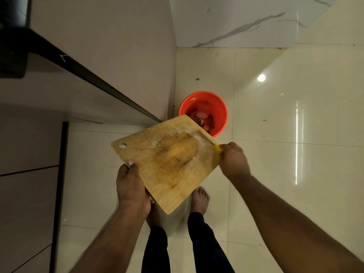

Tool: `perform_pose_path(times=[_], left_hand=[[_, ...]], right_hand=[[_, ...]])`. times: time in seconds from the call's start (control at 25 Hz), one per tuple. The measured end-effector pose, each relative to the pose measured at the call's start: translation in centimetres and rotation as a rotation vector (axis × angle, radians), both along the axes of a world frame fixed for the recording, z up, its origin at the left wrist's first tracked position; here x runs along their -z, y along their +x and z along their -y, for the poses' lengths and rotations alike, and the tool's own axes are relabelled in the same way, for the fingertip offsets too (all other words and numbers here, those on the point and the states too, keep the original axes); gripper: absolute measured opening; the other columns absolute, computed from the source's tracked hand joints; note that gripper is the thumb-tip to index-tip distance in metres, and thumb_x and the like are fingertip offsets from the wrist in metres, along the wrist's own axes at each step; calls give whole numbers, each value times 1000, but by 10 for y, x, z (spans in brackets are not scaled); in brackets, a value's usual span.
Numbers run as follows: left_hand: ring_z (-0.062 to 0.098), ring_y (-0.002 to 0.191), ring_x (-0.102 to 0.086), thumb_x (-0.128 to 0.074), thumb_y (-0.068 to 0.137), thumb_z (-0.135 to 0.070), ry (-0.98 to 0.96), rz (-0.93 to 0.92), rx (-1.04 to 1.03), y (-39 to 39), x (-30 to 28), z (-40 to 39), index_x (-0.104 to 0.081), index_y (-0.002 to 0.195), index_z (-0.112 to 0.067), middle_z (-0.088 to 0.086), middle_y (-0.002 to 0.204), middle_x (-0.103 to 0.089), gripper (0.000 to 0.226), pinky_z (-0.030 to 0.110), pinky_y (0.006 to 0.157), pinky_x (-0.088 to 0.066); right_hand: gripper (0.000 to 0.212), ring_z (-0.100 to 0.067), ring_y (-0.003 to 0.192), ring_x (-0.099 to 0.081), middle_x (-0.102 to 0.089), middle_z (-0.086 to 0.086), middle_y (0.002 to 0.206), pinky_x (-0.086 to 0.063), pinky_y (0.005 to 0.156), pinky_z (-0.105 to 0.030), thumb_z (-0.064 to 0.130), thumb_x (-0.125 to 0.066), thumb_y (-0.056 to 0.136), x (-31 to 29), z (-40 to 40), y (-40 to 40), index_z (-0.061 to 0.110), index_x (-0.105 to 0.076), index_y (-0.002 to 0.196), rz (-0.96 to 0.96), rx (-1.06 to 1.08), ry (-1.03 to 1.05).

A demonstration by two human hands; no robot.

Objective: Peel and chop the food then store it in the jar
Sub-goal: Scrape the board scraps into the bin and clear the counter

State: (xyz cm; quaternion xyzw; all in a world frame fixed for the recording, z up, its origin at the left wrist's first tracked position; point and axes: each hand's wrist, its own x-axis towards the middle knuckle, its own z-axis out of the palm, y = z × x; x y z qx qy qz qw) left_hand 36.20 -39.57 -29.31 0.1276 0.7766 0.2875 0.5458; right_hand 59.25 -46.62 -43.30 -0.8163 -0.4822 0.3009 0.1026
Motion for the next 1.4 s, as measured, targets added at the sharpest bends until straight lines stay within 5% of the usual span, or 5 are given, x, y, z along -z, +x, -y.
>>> perform_pose_path(times=[0.28,0.44,0.6,0.8,1.4], left_hand=[[23,89,-70,-42,107,-34,0,3,-19,-4,-2,-1,-58,123,-19,4,106,-71,27,37,65,-55],[25,91,-69,-42,107,-34,-8,2,-32,-10,-10,-2,-58,121,-20,4,107,-70,25,39,69,-55],[29,96,-69,-43,107,-33,-1,19,-43,-19,-19,3,-57,124,-15,9,113,-70,29,41,70,-56],[31,96,-70,-43,107,-34,24,60,-50,-35,-48,12,-59,124,-17,9,111,-71,29,39,62,-58],[39,101,-70,-46,106,-36,111,227,131,-204,-188,54,-59,129,-15,15,116,-71,33,65,83,-54]], right_hand=[[28,-21,97,-56,-63,-4,106,-50,82,-33,11,-56,92,-11,6,-19,14,-68,117,-147,-224,107],[27,-30,94,-60,-61,-11,105,-53,79,-40,12,-51,93,-7,4,2,10,-67,115,-15,245,-101],[29,-19,95,-57,-62,-4,105,-51,80,-31,11,-56,90,-34,12,-32,14,-67,117,-187,-199,123],[25,-30,92,-61,-62,-10,104,-53,79,-41,13,-53,94,-52,19,-8,13,-68,114,-70,279,-56],[23,-9,92,-58,-72,5,109,-41,80,-23,23,-64,93,-253,64,-154,22,-71,115,-211,272,144]])
